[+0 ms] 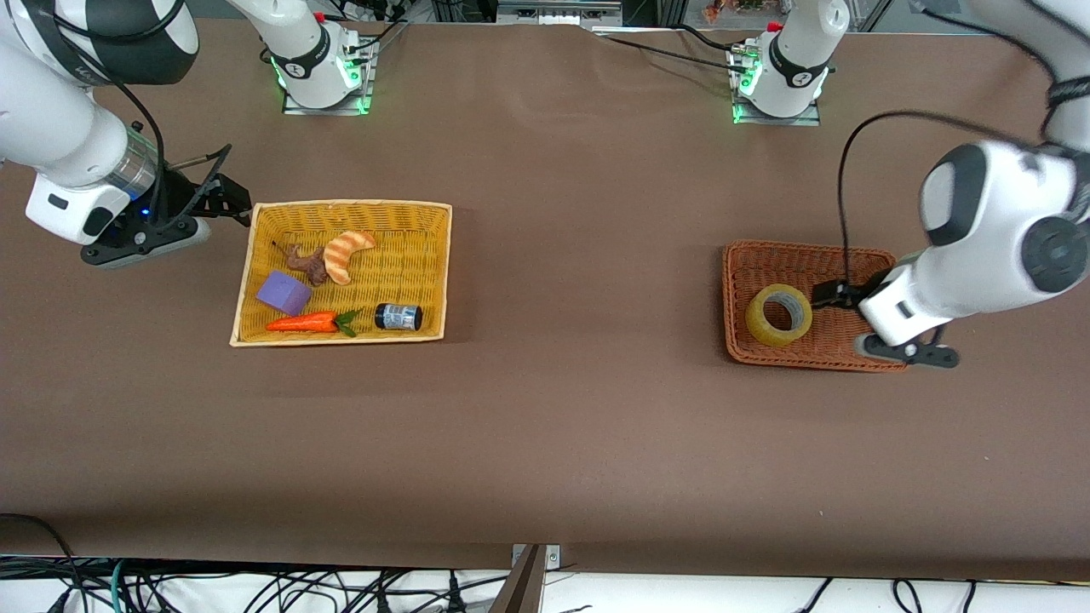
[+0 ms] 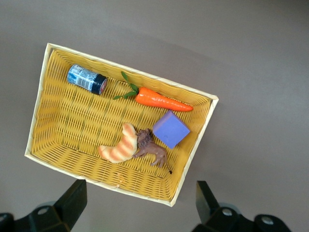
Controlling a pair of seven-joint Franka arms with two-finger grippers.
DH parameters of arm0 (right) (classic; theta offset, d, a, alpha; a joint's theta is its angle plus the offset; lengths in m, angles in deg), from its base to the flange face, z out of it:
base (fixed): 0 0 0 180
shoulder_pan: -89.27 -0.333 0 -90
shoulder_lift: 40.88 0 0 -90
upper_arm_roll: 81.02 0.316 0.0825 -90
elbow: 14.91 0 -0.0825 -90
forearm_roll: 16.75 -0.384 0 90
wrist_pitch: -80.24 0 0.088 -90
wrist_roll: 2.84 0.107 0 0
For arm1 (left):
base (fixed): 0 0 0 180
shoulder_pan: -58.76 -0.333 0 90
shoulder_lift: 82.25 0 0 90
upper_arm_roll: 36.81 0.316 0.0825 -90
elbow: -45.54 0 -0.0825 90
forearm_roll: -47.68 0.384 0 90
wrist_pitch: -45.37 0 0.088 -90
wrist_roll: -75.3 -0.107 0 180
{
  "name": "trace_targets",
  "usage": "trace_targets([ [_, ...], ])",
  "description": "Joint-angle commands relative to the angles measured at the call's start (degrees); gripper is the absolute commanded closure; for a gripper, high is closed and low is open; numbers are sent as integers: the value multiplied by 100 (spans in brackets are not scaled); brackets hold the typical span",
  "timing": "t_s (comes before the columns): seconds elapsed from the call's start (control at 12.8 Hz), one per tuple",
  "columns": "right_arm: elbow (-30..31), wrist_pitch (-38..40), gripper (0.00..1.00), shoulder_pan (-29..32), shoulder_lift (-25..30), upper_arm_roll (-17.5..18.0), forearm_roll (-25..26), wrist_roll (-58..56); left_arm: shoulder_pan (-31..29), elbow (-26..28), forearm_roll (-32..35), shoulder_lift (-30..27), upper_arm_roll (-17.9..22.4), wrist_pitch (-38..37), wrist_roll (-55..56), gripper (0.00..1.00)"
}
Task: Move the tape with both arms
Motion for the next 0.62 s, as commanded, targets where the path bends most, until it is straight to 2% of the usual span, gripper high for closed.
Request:
trace_targets([
  [0.0, -8, -15, 0, 41, 90, 56, 37, 43, 27, -844, -45, -296, 74, -1174, 139, 0],
  [0.08, -43, -15, 0, 41, 90, 56, 28, 43, 27, -1002, -71, -428, 344, -1404, 148, 0],
  [0.23, -78, 3, 0, 41, 81, 56, 19, 43, 97, -961, -105, -962, 959, -1608, 122, 0],
  [0.39, -78, 3, 0, 41, 81, 56, 11, 60, 324, -715, -133, -1360, 1068, -2281, 112, 0],
  [0.54, -69, 3, 0, 41, 90, 56, 19, 60, 624, -530, -71, -1449, 1041, -2303, 130, 0],
])
